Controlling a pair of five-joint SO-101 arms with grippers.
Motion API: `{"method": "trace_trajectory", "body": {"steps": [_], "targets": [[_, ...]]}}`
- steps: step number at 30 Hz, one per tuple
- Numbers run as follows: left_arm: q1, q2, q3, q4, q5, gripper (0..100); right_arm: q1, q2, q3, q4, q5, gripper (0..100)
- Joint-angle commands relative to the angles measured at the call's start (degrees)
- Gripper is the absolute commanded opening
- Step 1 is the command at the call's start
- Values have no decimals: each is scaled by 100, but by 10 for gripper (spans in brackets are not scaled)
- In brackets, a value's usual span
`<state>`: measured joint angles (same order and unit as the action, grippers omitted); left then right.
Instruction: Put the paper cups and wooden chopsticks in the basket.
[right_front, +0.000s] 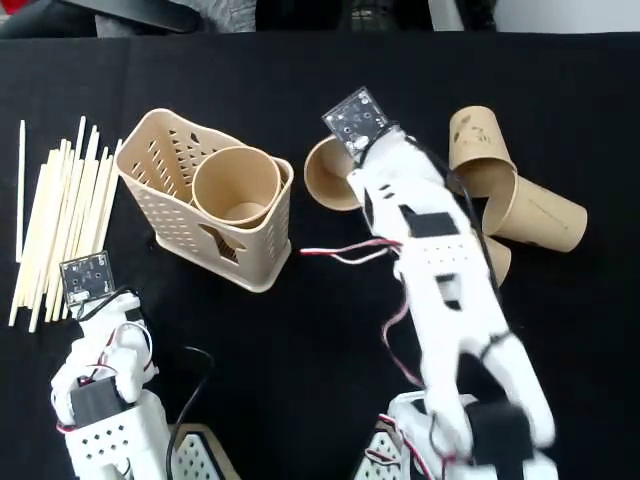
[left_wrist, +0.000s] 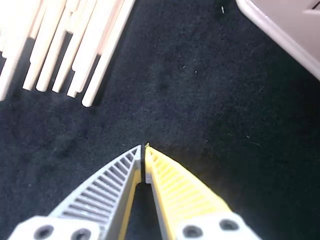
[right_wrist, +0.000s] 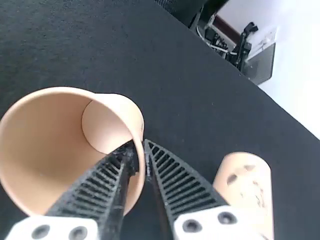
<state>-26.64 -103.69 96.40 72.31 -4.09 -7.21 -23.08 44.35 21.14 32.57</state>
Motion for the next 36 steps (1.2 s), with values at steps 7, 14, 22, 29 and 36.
{"method": "trace_trajectory", "body": {"steps": [7,14,22,29,36], "targets": [[-22,-53,92,44,44,30,79,-1991,-2273,3640,-527,12],[-22,-53,92,44,44,30,44,-2000,-4602,5257,-1073,12],[-22,-53,92,44,44,30,-1046,-1086,-6141,6251,-1266,12],[-22,-53,92,44,44,30,-1697,233,-7574,6778,-1503,12],[-22,-53,92,44,44,30,-1960,1657,-9103,7437,-1503,12]]}}
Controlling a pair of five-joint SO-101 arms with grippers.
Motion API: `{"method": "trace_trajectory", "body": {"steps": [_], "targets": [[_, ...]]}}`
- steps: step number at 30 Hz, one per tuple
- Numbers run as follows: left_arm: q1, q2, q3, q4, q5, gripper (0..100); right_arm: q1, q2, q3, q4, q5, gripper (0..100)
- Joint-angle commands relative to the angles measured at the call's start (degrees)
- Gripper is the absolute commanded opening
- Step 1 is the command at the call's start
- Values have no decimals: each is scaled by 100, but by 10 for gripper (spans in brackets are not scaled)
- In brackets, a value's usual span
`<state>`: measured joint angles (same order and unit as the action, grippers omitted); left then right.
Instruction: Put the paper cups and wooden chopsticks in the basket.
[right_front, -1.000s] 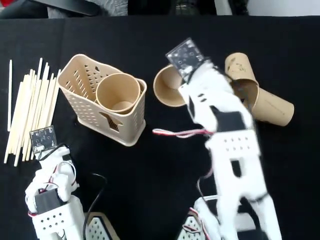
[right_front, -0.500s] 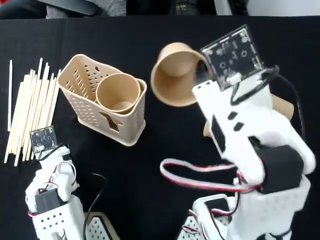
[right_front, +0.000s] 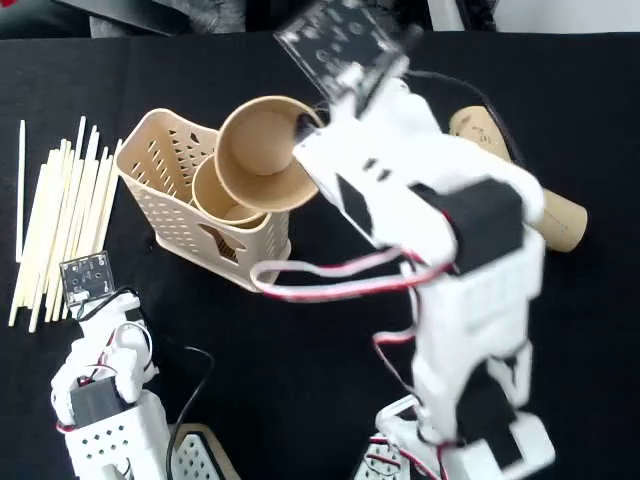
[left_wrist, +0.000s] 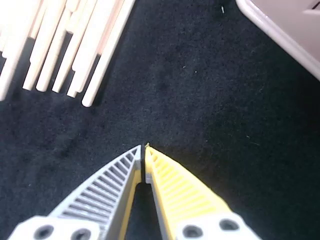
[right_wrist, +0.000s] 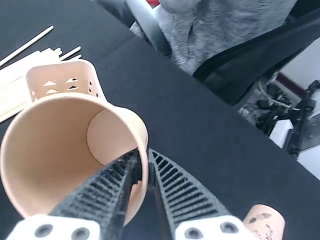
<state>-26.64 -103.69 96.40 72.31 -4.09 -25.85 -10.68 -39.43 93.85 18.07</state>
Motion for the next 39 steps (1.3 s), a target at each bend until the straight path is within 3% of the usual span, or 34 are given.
{"method": "trace_trajectory", "body": {"steps": [1,13,39], "targets": [[-22,-53,92,44,44,30,-176,620,-910,255,-79,12],[-22,-53,92,44,44,30,-589,2009,-1710,651,-167,12],[-22,-53,92,44,44,30,-624,875,-514,730,-167,12]]}}
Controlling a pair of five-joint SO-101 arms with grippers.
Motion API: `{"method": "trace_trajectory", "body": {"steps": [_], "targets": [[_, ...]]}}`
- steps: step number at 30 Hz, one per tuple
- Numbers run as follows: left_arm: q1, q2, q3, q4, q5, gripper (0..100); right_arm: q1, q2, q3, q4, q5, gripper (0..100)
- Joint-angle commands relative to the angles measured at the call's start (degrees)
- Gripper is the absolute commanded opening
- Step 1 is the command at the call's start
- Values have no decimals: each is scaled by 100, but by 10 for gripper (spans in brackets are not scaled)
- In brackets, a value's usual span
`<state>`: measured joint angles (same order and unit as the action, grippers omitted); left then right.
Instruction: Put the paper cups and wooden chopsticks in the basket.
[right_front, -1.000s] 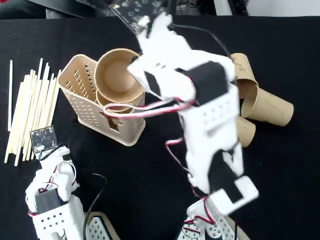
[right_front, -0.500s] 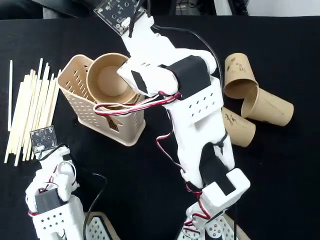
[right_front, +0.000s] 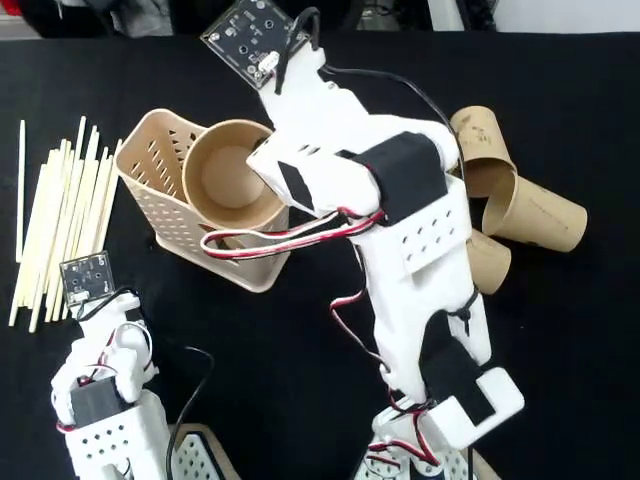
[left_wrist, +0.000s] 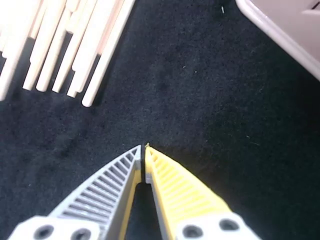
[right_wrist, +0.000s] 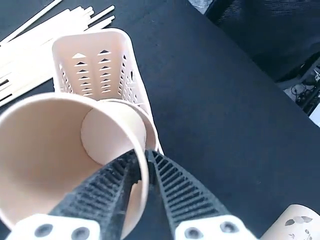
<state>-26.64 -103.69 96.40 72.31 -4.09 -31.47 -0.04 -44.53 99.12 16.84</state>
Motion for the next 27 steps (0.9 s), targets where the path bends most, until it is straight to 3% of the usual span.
{"method": "trace_trajectory", "body": {"steps": [1,11,16,18,24,27], "targets": [[-22,-53,92,44,44,30,-62,-136,4,202,-44,12],[-22,-53,92,44,44,30,-53,910,-57,202,-44,34],[-22,-53,92,44,44,30,-70,892,-312,202,290,295],[-22,-53,92,44,44,30,-70,752,-505,202,484,333],[-22,-53,92,44,44,30,-26,-40,-769,202,519,297],[-22,-53,92,44,44,30,360,-655,-558,202,527,264]]}}
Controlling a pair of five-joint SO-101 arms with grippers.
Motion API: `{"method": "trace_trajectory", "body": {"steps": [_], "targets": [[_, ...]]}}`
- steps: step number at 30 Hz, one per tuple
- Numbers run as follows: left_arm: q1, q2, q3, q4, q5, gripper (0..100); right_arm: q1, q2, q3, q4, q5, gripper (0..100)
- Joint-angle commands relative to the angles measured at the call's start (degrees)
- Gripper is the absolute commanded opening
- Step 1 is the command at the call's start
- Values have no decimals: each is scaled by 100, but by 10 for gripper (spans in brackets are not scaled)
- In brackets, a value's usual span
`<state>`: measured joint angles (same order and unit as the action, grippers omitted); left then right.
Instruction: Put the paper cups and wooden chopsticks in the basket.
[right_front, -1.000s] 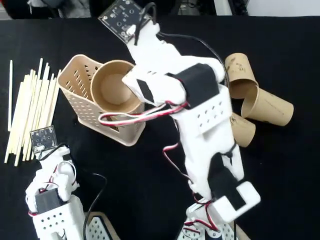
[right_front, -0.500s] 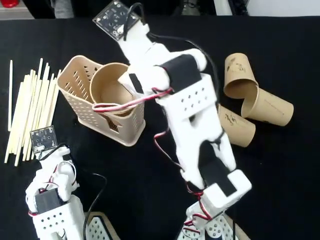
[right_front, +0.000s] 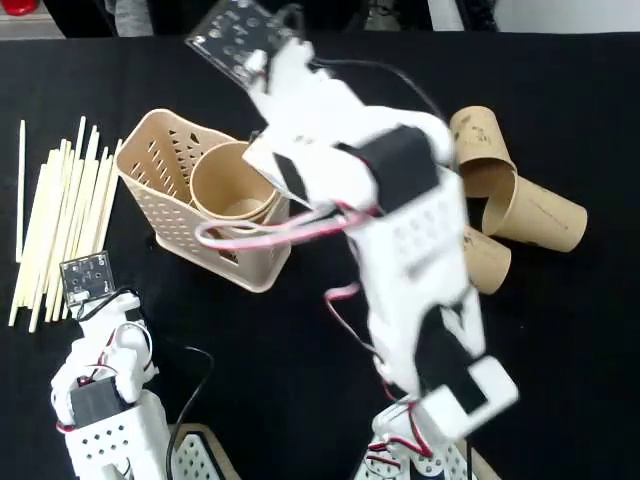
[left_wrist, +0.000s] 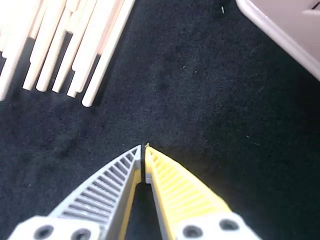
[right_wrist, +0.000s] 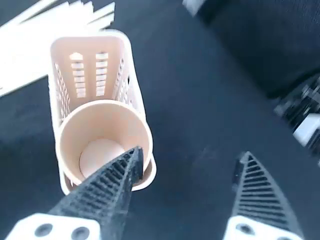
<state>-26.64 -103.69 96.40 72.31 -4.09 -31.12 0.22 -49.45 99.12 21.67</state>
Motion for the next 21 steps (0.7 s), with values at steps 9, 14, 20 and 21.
{"method": "trace_trajectory", "body": {"steps": [9,14,20,21], "targets": [[-22,-53,92,44,44,30,3244,-1420,2765,0,1811,227],[-22,-53,92,44,44,30,4484,-1007,3802,-870,2523,227],[-22,-53,92,44,44,30,4949,-277,3732,-1143,2892,227],[-22,-53,92,44,44,30,5011,-127,3697,-1213,2936,227]]}}
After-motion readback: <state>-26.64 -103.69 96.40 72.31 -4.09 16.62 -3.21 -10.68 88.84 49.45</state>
